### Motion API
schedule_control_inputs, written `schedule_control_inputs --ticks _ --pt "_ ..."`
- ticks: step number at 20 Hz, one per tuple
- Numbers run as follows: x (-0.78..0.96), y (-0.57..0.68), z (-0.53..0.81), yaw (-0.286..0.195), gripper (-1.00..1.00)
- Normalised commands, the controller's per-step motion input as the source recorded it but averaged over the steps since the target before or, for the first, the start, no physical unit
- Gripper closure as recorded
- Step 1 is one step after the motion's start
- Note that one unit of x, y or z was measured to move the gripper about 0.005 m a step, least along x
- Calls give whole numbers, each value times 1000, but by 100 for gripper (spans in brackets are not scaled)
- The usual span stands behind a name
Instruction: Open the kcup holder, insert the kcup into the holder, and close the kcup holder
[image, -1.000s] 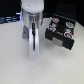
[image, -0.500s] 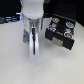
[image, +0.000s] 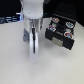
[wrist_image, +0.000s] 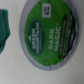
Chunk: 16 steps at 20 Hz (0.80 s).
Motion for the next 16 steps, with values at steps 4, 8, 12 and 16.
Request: schedule_control_inputs --ticks 4,8,12,16 --pt "-43 -43 2 -102 100" --pt "-4 -35 -3 -79 100" --pt "16 -18 7 -59 100" --pt "24 30 142 -69 100"
